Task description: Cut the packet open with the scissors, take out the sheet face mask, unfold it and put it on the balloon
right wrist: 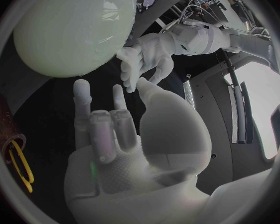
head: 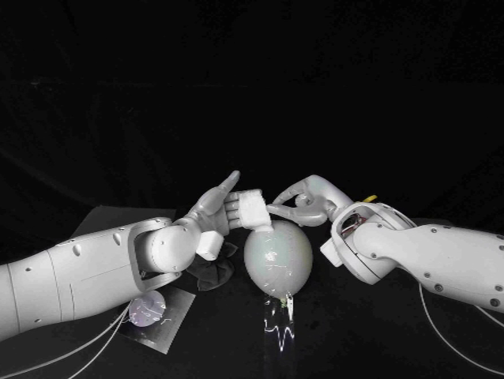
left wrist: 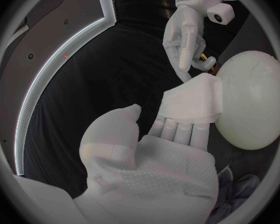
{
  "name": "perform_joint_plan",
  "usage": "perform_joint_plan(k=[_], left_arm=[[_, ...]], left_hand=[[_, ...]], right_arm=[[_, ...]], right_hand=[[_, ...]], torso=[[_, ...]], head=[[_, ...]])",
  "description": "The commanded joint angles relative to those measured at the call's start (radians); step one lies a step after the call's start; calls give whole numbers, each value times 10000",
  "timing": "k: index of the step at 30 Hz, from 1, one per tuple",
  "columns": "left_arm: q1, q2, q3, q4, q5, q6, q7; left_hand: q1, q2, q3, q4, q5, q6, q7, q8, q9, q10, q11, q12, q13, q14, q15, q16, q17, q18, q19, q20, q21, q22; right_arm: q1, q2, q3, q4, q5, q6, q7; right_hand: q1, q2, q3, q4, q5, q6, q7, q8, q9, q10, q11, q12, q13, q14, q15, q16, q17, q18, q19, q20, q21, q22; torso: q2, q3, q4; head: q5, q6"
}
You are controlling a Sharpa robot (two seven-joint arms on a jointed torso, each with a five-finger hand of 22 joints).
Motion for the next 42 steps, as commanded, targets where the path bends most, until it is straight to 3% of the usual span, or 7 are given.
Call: perform_joint_plan(k=[1, 16, 21, 29, 42], left_arm=[[11, 23, 15, 27, -290, -48, 260], [11, 54, 16, 80, -601, -285, 407], [12, 55, 16, 83, -645, -321, 422], [12, 60, 16, 114, -688, -300, 322], [13, 69, 16, 163, -758, -373, 281]], left_hand=[[105, -38, -66, 8, 35, -9, 686, 67, 4, 19, -30, -10, 2, 17, 29, -38, -16, 151, 68, 12, -66, -4], [316, -3, -347, 11, 34, -87, 692, 118, 3, -24, -5, -31, -5, -162, 108, -186, -108, 131, -424, 148, -469, -15], [350, 10, -388, 10, 34, -91, 696, 129, 4, -23, -1, -29, -4, -167, 116, -193, -118, 131, -498, 170, -522, -14], [457, 39, -525, 9, 33, -109, 702, 161, 4, -26, 7, -28, -5, -163, 132, -201, -143, 129, -751, 246, -688, -12], [608, 79, -706, 6, 33, -133, 705, 198, 0, -33, 13, -28, -5, -171, 146, -213, -181, 111, -1141, 337, -901, -10]], right_arm=[[-26, 46, 2, 4, 104, 306, -120], [-123, 276, 1, -155, 117, 529, -54], [-152, 324, 0, -178, 110, 429, 12], [-166, 393, 1, -206, 122, 60, 165], [-173, 452, 1, -222, 391, -474, 457]], right_hand=[[84, 52, -23, 90, 23, 128, -18, 75, 25, 716, -100, 45, 1995, 627, -88, 63, 1820, 75, 85, -27, -8, 18], [418, 155, -156, 184, 10, 369, -119, 217, 62, 759, -189, 129, 2061, 657, -161, 90, 1865, 62, 182, -82, 22, 99], [842, 349, -113, 122, -11, 563, -227, 334, 96, 800, -283, 209, 2125, 712, -239, 139, 1959, 42, 309, -136, 107, 197], [1676, 695, 217, -261, -56, 911, -491, 580, 196, 917, -528, 473, 2341, 833, -455, 247, 2171, -57, 761, -220, 558, 510], [2372, 802, 713, -862, -57, 1193, -752, 893, 394, 1042, -775, 820, 2628, 987, -706, 399, 2493, -171, 1269, -275, 1103, 870]], torso=[[-4, 2, -3], [5, 2, 3], [-4, 1, -3], [-3, 0, 2], [-5, -2, -2]], head=[[4, -11], [1, -33], [-2, -46], [-6, -50], [-12, -77]])
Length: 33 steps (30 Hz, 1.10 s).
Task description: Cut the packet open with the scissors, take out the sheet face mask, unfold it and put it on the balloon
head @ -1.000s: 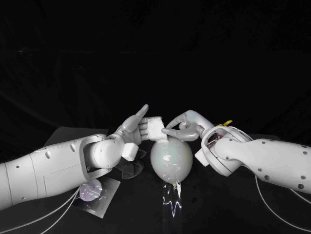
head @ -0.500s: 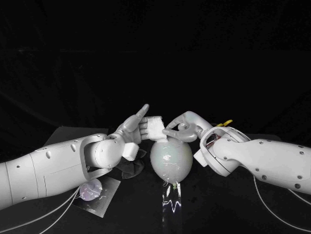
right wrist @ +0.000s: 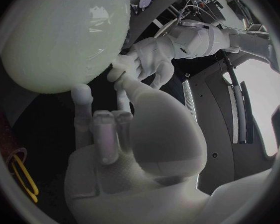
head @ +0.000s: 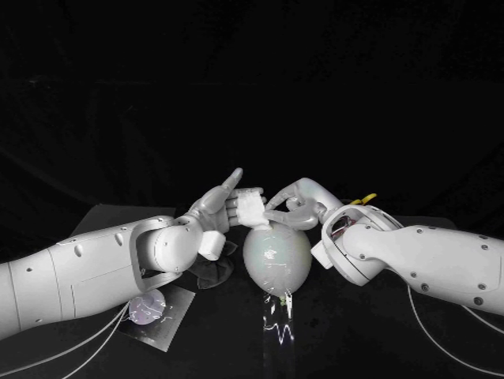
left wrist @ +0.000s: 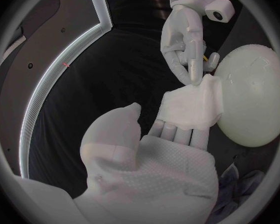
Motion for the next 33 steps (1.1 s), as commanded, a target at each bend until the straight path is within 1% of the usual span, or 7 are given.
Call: perform_joint_plan(k=[1, 11, 20, 24, 27, 28, 33], left_arm=[[8, 42, 10, 52, -113, 9, 66], [9, 51, 9, 43, -154, -255, 110], [9, 51, 9, 43, -172, -452, 15], [9, 57, 8, 31, -170, -533, -20], [9, 68, 8, 24, -153, -631, -56], [9, 74, 8, 20, -130, -662, -64], [8, 122, 6, -20, -55, -799, -95]], left_hand=[[128, 7, -102, -4, 32, -65, 705, 68, -1, -33, 13, -28, -5, -46, 24, -39, -20, 185, -262, 4, -104, -12], [338, 72, -349, -4, 31, -115, 729, 102, -16, -77, 49, -34, -7, -361, 101, -121, -136, 119, -1250, 44, -367, -45], [448, 148, -555, -1, 31, -191, 774, 107, -37, -176, 102, -53, -14, -763, 184, -125, -257, 129, -1176, 42, -326, -4], [455, 160, -583, 1, 30, -212, 780, 103, -42, -206, 109, -59, -17, -790, 192, -121, -266, 130, -1187, 44, -321, -4], [454, 163, -589, 3, 31, -216, 781, 102, -43, -211, 111, -60, -17, -794, 193, -120, -268, 130, -1186, 44, -320, -4], [452, 165, -592, 5, 31, -217, 781, 102, -43, -212, 111, -60, -17, -795, 193, -119, -269, 130, -1165, 44, -317, -2], [427, 231, -647, 12, 31, -206, 778, 125, -40, -202, 106, -40, -9, -787, 188, -93, -275, 150, -908, 39, -253, 27]], right_arm=[[1, 20, 9, -4, 228, -405, 352], [-5, -15, 9, 15, 622, -850, 520], [-11, -65, 10, -58, 601, -1072, 446], [-12, -105, 10, -91, 576, -815, 295], [-13, -154, 11, -60, 497, -524, 198], [-13, -175, 11, -36, 435, -438, 180], [-14, -351, 11, 228, -369, 110, 149]], right_hand=[[138, 20, 160, -164, -29, 166, -5, 145, 115, 1022, -103, 33, 2627, 1014, -92, 78, 2557, -86, 179, -12, 187, 123], [27, -4, 587, -347, -30, 196, -12, 336, 314, 1022, -122, 33, 2627, 1042, -118, 111, 2627, -134, 402, -24, 445, 319], [-75, -37, 847, -469, -31, 164, -10, 429, 443, 1022, -120, 33, 2627, 1042, -118, 111, 2627, -144, 470, -43, 526, 400], [-215, -62, 971, -488, -33, 112, 2, 465, 514, 1022, -108, 33, 2627, 1042, -105, 111, 2627, -100, 323, -57, 336, 325], [-635, -268, 929, -366, 15, -194, 31, 381, 566, 1004, -67, -28, 2580, 950, -41, -5, 2389, -24, 28, -83, -33, 175], [-1133, -445, 699, -95, 93, -368, 155, 287, 558, 947, 38, -211, 2438, 871, 39, -99, 2203, 35, -242, -89, -367, 28], [-2023, -957, -30, 473, 139, -890, 506, -81, 482, 777, 361, -646, 2120, 655, 331, -309, 1808, 127, -972, -34, -1216, -310]], torso=[[-3, -3, -2], [2, 1, -5], [-2, 6, -9], [-7, 1, -15], [-4, -2, -13], [-4, -2, -13], [1, 1, -5]], head=[[-4, -9], [4, -24], [13, -27], [27, -39], [28, -42], [28, -42], [29, -43]])
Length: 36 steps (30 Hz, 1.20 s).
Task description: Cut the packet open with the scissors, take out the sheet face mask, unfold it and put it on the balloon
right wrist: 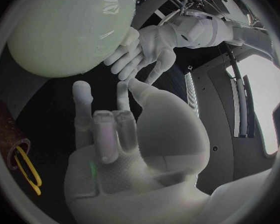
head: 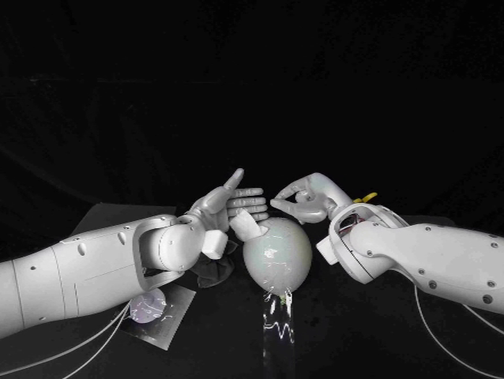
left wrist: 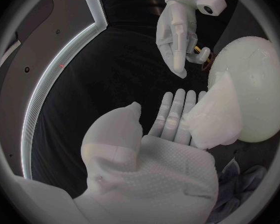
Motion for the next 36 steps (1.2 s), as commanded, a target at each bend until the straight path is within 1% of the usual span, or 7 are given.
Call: perform_joint_plan(k=[1, 11, 15, 20, 25, 31, 36], left_arm=[[10, 50, 11, -13, 52, -199, -12], [7, 90, 8, -63, 181, -225, -1], [7, 92, 8, -60, 192, -217, 5], [6, 94, 8, -62, 234, -203, 12], [6, 99, 8, -61, 257, -186, 15], [5, 105, 8, -50, 326, -170, 18], [5, 111, 8, -39, 360, -153, 21]], left_hand=[[76, 81, -77, -20, 30, -25, 815, 78, -6, -73, -23, -38, -8, -55, -9, 6, -10, 157, 79, -15, 38, 14], [77, 117, -112, -23, 31, -11, 812, 99, -2, -52, -29, -24, -3, -33, -18, 26, -11, 166, 120, -16, 60, 19], [81, 132, -126, -24, 31, -3, 810, 109, 0, -40, -33, -17, -1, -19, -23, 35, -10, 168, 128, -16, 67, 20], [81, 134, -128, -24, 31, -2, 810, 111, 0, -38, -33, -16, -1, -17, -23, 36, -10, 169, 128, -16, 68, 20], [84, 140, -134, -25, 31, 1, 809, 115, 1, -33, -35, -13, 0, -12, -25, 40, -10, 170, 128, -17, 70, 20], [96, 158, -150, -28, 31, 10, 808, 127, 4, -16, -39, -5, 2, 6, -31, 50, -9, 173, 137, -17, 78, 20], [101, 164, -157, -28, 31, 15, 807, 132, 5, -10, -40, -2, 3, 13, -33, 54, -9, 174, 140, -17, 80, 20]], right_arm=[[-4, -90, 4, 177, -959, 763, -70], [-23, -444, 3, 792, -3640, 1337, 676], [-49, -521, 3, 1028, -4592, 1411, 689], [-91, -563, 3, 1245, -5458, 1556, 107], [-120, -437, 3, 1143, -5798, 1594, -846], [-156, -189, 3, 938, -5931, 1559, -1811], [-177, 2, 4, 785, -5999, 1396, -2381]], right_hand=[[-234, -281, -379, 208, 53, -221, 125, -162, -40, 804, 154, -214, 2106, 657, 140, -96, 1785, 156, -322, 63, -374, -139], [285, -352, -703, 85, -40, -632, 347, -567, -115, 691, 357, -417, 1965, 531, 315, -168, 1632, 195, -624, 216, -772, -221], [339, -397, -782, 67, -49, -660, 374, -619, -127, 686, 381, -416, 1966, 532, 341, -159, 1646, 196, -640, 241, -798, -217], [291, -431, -937, 136, -80, -644, 383, -664, -136, 717, 393, -343, 2018, 618, 355, -74, 1803, 173, -482, 265, -635, -120], [129, -427, -1336, 419, -92, -634, 380, -762, -158, 753, 392, -267, 2070, 709, 357, 15, 1958, 168, -285, 294, -486, -14], [238, -202, -2180, 1005, -81, -521, 356, -897, -178, 818, 373, -116, 2176, 774, 344, 77, 2067, 163, -95, 300, -412, 103], [298, -48, -2536, 1189, -67, -412, 331, -919, -171, 886, 353, 48, 2297, 843, 327, 139, 2193, 138, 63, 289, -273, 208]], torso=[[0, -2, 1], [0, 5, 4], [1, -3, -5], [-2, -2, 4], [-3, -6, 12], [10, 1, 21], [6, -5, 11]], head=[[6, -9], [7, -21], [-4, -26], [-15, -33], [-26, -27], [-27, -35], [-24, -39]])
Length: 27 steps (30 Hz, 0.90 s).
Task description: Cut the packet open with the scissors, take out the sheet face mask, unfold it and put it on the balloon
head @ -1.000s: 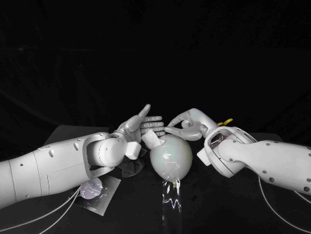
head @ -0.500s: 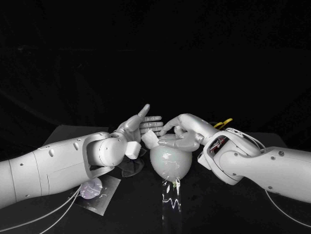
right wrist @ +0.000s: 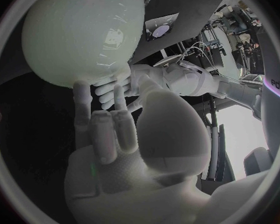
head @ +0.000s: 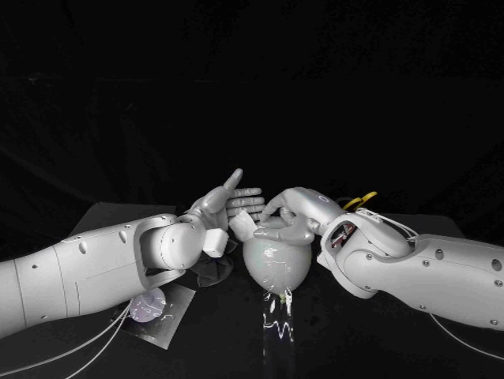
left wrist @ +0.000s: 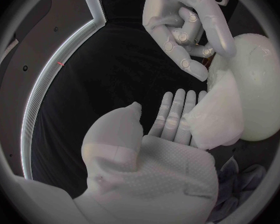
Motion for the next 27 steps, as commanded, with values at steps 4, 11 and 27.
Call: perform_joint_plan(k=[4, 11, 27], left_arm=[[9, 43, 12, 37, 150, 85, 79], [9, 61, 12, 48, 176, 89, 86], [9, 89, 12, 46, 189, 80, 88]], left_hand=[[9, 70, -74, 0, 31, 14, 807, 40, 4, -11, -39, -2, 3, 12, -32, 54, -10, 174, 69, -16, 42, 14], [9, 70, -74, 0, 31, 14, 807, 40, 4, -11, -39, -2, 3, 12, -32, 54, -10, 174, 69, -16, 42, 14], [20, 82, -87, 0, 31, 21, 805, 49, 6, 1, -42, 3, 4, 24, -36, 61, -10, 175, 57, -16, 43, 11]], right_arm=[[-23, 227, 6, -163, -477, -77, -1137], [-60, 465, 6, -341, -442, 6, -1227], [-115, 850, 6, -677, -378, 68, -1219]], right_hand=[[22, 176, -201, 30, -15, 121, -4, -77, -2, 900, -4, 88, 2324, 845, 55, 59, 2226, 77, 118, -12, 70, 54], [36, 273, -308, 28, -15, 197, -26, -69, 6, 924, -20, 147, 2367, 865, 44, 76, 2262, 69, 171, -21, 114, 93], [111, 398, -405, 19, -10, 304, -59, -53, 17, 984, -50, 297, 2480, 918, 22, 124, 2366, 49, 271, -37, 215, 166]], torso=[[-1, 0, -2], [-2, 3, -1], [-1, 1, -8]], head=[[-3, -22], [0, -31], [18, -50]])
